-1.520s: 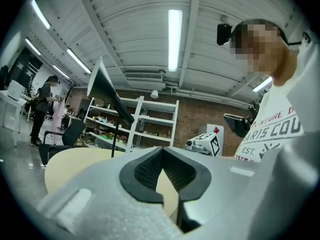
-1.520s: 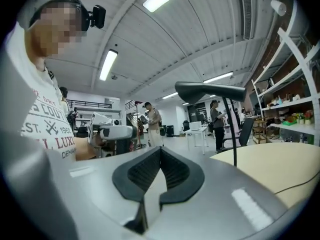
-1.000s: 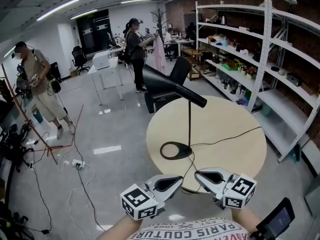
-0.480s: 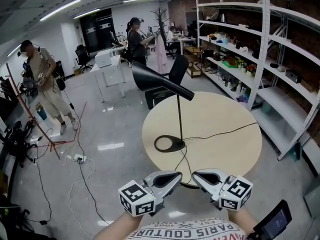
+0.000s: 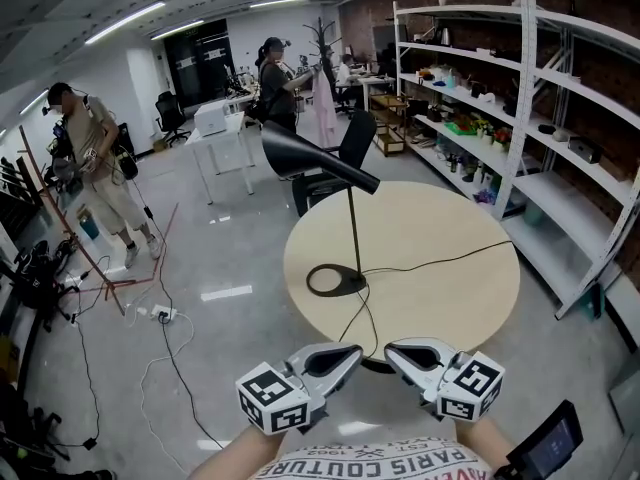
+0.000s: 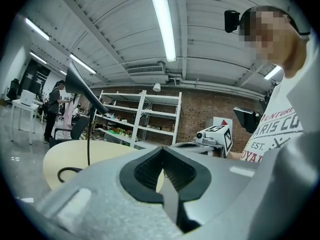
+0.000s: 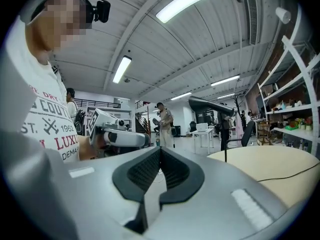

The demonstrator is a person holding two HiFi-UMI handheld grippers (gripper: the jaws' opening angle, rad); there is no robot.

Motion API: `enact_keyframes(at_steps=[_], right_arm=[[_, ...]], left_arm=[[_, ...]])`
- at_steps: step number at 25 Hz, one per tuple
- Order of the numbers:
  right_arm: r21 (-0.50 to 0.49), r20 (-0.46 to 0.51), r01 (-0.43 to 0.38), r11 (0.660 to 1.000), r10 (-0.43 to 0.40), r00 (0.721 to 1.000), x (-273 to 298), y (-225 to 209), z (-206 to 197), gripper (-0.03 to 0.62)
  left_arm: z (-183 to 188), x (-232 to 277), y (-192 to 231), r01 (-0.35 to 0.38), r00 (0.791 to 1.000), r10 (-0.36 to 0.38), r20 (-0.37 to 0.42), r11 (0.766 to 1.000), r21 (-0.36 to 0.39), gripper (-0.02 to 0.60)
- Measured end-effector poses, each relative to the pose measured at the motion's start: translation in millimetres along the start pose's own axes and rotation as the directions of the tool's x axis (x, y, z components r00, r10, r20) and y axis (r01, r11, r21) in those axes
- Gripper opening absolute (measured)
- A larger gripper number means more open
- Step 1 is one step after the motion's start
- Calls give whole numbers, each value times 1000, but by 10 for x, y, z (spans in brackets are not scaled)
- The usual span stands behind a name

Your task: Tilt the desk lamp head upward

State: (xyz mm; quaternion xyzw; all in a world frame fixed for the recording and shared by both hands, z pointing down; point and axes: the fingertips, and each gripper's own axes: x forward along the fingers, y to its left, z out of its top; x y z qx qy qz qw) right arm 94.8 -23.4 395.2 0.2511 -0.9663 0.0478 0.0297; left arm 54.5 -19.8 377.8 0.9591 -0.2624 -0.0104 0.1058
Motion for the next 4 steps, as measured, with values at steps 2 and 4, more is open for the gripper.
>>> enact_keyframes(at_steps=[2,4], right_arm=[[-4,-2,-1,1000,1,1000,-22,49,-16,6],[-4,-2,-2,1000,2,1000,-46,99,-35,6]], left_arm=[[-19,-38,-46,-5,1000,5,4,1000,-4,0],[-44,-74,-94,-10,1000,10,7,1000,-8,-1]])
